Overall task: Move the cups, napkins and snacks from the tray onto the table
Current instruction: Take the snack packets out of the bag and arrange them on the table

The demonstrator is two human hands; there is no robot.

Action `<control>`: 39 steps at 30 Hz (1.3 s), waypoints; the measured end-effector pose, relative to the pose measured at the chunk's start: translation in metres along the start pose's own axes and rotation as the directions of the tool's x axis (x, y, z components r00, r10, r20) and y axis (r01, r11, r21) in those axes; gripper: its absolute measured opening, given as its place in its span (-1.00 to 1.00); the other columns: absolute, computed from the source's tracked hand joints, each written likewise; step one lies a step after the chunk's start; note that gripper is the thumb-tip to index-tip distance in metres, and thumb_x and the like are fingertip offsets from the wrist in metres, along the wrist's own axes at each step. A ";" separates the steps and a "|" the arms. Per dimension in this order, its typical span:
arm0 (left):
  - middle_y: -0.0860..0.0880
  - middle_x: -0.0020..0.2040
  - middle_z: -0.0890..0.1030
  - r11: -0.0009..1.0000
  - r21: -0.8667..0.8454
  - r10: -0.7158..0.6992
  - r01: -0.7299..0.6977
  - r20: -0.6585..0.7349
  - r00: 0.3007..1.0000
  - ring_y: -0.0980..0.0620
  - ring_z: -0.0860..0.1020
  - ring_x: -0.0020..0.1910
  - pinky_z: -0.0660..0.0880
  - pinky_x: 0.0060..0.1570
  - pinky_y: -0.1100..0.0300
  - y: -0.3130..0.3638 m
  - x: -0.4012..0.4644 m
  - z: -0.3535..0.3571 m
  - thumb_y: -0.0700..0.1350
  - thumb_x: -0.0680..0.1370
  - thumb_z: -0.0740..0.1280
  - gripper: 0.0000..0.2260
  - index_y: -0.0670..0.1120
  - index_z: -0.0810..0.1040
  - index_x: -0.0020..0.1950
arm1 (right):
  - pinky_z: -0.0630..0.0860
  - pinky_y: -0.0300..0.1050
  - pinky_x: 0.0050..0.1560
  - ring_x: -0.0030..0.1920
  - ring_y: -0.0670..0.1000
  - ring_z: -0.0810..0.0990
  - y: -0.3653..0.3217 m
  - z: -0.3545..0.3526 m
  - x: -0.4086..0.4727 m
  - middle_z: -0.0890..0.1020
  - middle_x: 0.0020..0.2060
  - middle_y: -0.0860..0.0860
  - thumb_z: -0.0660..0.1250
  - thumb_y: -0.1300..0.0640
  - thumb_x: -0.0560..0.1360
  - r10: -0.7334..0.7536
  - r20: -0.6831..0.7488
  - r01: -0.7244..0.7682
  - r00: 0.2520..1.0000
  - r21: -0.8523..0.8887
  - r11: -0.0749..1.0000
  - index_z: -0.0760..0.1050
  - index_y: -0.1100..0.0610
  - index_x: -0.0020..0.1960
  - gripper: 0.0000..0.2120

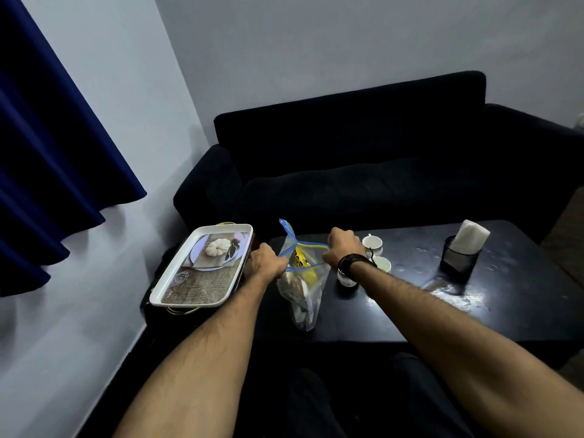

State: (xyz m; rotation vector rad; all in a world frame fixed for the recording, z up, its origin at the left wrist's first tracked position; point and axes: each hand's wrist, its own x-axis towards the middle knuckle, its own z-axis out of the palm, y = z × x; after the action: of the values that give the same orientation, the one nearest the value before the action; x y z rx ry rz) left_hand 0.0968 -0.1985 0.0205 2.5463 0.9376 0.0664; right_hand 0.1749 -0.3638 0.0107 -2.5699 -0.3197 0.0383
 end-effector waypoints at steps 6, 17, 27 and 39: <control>-0.05 -0.01 0.54 0.991 -0.001 0.131 -0.131 0.046 0.990 -0.09 0.55 -0.04 0.54 -0.06 0.05 -0.002 0.003 0.006 -0.02 0.35 0.37 -0.67 -0.03 0.41 0.06 | 0.53 -0.07 0.02 0.10 0.11 0.57 -0.005 0.009 0.004 0.57 0.12 0.08 0.41 0.17 0.37 -0.189 0.143 0.187 0.972 0.029 0.982 0.47 0.07 0.16 -0.63; -0.16 -0.07 0.65 0.931 0.114 0.364 -0.347 -0.206 0.909 -0.22 0.62 -0.07 0.52 -0.15 0.04 0.009 0.015 0.025 0.13 0.52 0.26 -0.76 0.00 0.59 0.00 | 0.45 -0.11 -0.24 -0.15 0.09 0.61 -0.019 0.021 0.016 0.63 -0.15 0.00 0.38 -0.24 0.34 -0.193 0.054 0.189 0.980 0.059 0.980 0.52 -0.03 -0.07 -0.68; -0.12 -0.19 0.63 0.995 0.066 0.098 -0.079 -0.356 0.929 -0.11 0.56 -0.25 0.43 -0.27 0.16 -0.027 0.019 0.007 0.01 0.52 0.27 -0.79 -0.10 0.62 -0.08 | 0.49 0.00 -0.10 -0.03 0.25 0.63 -0.008 0.007 0.024 0.64 -0.06 0.14 0.29 0.14 0.40 0.002 -0.153 -0.007 0.988 -0.033 0.999 0.56 0.09 -0.03 -0.83; -0.07 -0.18 0.63 0.989 -0.015 0.136 -0.149 -0.313 0.940 -0.09 0.59 -0.21 0.52 -0.25 0.15 -0.025 0.016 0.005 0.12 0.50 0.31 -0.80 0.00 0.57 -0.13 | 0.45 -0.10 -0.17 -0.04 0.07 0.50 -0.011 -0.002 0.013 0.51 -0.04 0.04 0.35 0.19 0.40 -0.342 -0.286 0.337 0.895 -0.070 0.939 0.43 0.10 0.01 -0.80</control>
State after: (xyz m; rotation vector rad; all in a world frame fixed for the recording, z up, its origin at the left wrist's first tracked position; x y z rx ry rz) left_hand 0.0954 -0.1734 0.0042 2.6095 0.8488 0.5384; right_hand 0.1850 -0.3526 0.0183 -2.4527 -0.6495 -0.4749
